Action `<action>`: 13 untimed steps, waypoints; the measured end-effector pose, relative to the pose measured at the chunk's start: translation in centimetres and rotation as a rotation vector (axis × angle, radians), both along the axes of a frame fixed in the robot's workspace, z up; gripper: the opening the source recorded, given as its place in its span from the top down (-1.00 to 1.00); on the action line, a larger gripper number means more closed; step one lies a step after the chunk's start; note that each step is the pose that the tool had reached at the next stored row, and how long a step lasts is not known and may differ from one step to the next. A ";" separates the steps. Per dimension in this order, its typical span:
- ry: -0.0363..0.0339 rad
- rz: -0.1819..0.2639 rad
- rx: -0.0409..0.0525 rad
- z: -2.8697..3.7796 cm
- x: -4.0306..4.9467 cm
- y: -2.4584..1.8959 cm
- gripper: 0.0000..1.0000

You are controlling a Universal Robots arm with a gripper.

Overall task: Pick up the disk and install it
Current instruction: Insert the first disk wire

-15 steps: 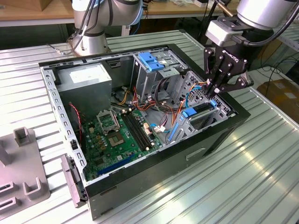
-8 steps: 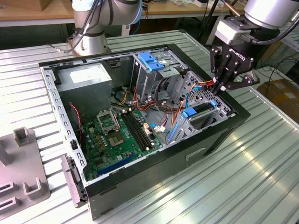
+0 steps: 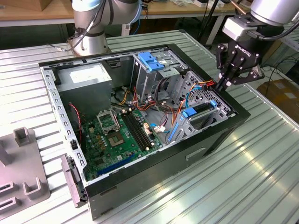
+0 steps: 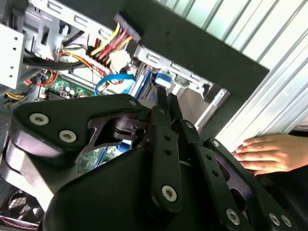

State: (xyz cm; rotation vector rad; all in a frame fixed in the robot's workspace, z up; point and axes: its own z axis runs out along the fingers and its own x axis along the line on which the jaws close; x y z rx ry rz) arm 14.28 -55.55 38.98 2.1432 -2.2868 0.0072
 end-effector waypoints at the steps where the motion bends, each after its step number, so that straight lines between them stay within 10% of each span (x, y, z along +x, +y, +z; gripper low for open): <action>1: 0.0000 0.011 0.0000 -0.01 0.03 0.09 0.64; 8: 0.0000 0.107 -0.0001 -0.08 0.10 0.36 0.64; 13: 0.0001 0.107 -0.0021 -0.09 0.36 1.44 0.64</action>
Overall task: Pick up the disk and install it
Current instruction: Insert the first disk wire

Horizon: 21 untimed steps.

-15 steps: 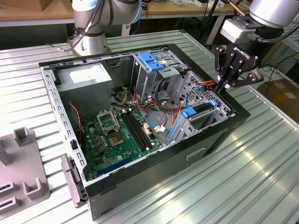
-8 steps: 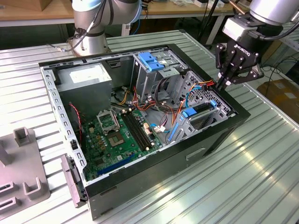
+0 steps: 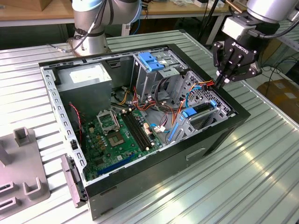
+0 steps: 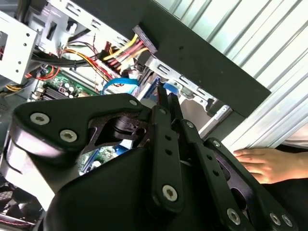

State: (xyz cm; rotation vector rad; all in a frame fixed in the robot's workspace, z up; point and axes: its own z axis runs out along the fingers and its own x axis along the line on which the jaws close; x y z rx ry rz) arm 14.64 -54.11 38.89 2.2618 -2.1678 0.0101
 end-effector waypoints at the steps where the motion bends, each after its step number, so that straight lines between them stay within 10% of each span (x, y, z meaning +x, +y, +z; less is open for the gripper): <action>1: 0.0000 0.000 -0.0006 0.00 0.02 0.21 0.64; 12: 0.0000 0.018 -0.0037 0.00 0.24 2.45 0.64; 21: -0.0004 0.195 -0.0038 0.00 0.28 2.59 0.64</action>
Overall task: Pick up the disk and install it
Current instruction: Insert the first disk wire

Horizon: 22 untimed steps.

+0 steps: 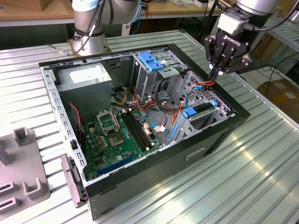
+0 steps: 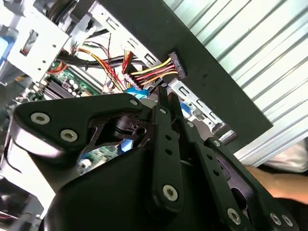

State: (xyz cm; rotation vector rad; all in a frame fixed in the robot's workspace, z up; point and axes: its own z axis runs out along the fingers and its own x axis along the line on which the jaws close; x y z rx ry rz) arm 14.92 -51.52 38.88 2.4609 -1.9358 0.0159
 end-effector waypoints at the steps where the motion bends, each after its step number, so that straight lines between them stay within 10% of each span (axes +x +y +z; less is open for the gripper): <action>1: 0.0000 0.034 0.0000 0.00 0.02 0.00 0.64; 22: 0.0000 0.361 -0.0016 -0.15 0.64 0.10 0.64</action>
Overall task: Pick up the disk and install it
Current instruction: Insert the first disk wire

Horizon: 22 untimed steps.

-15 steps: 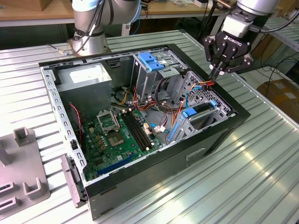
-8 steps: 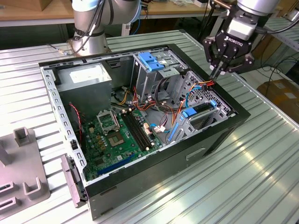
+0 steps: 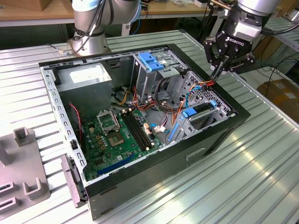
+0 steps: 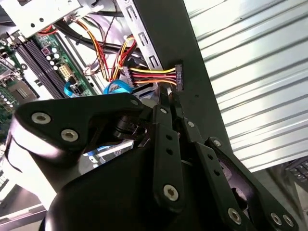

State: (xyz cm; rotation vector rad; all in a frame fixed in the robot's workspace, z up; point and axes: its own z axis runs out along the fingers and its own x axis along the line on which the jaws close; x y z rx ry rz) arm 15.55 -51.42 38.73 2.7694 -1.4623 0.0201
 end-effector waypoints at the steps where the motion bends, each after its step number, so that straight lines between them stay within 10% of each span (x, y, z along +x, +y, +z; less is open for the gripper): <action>1: -0.0001 0.008 -0.0008 -0.01 0.08 0.05 0.64; 22: -0.0052 0.315 -0.0015 -0.32 0.96 0.05 0.64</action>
